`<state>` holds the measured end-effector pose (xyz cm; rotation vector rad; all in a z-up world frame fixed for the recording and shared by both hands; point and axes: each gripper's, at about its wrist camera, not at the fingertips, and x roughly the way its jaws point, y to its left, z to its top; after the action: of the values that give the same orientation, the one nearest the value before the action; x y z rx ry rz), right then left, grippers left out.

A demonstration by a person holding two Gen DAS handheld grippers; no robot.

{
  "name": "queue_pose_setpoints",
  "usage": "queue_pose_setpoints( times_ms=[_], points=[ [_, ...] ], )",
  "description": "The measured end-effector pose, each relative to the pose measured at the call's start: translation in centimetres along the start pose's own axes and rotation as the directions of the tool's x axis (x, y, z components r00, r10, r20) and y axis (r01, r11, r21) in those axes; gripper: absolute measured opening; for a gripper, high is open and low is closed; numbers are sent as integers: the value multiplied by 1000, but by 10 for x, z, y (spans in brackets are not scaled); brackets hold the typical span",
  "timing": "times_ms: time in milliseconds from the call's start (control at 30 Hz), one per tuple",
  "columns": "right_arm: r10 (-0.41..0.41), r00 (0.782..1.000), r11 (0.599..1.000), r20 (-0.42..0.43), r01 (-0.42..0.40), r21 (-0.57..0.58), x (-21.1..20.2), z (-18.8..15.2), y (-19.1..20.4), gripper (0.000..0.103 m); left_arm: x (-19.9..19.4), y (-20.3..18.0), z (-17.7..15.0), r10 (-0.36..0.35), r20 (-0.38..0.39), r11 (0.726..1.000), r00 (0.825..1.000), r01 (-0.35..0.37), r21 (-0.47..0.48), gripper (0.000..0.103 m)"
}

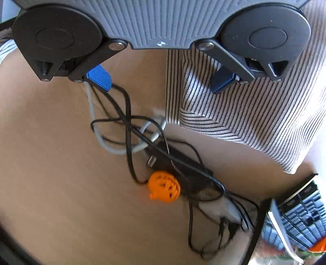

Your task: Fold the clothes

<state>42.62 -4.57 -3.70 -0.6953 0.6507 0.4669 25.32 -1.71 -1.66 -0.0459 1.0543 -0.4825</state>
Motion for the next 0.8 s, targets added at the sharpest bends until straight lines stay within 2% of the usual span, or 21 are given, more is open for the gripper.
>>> queue_pose_setpoints(
  times_ms=[133, 200, 367, 533, 600, 700, 800],
  points=[
    [-76, 996, 996, -39, 78, 36, -12, -27, -11, 103, 2, -4, 1, 110, 0, 988, 994, -110, 106, 103],
    [-125, 991, 990, -38, 127, 64, -24, -47, -18, 103, 1, -1, 3, 139, 6, 980, 990, -139, 142, 103],
    [-245, 962, 947, -124, 265, 182, -56, -91, -34, 103, -6, 15, 7, 174, 18, 970, 985, -175, 171, 103],
    [-359, 922, 916, -142, 378, 134, -87, -119, -17, 103, -14, 30, 10, 209, 31, 957, 977, -211, 199, 103],
    [-381, 912, 908, -153, 400, 125, -94, -122, -9, 103, -17, 36, 11, 231, 41, 950, 972, -234, 209, 103],
    [-371, 911, 904, -179, 399, 154, -110, -126, 3, 103, -20, 51, 16, 307, 82, 924, 948, -318, 211, 103],
    [-301, 930, 912, -211, 345, 223, -128, -123, 19, 103, -21, 72, 24, 395, 130, 891, 910, -413, 186, 103]
  ],
)
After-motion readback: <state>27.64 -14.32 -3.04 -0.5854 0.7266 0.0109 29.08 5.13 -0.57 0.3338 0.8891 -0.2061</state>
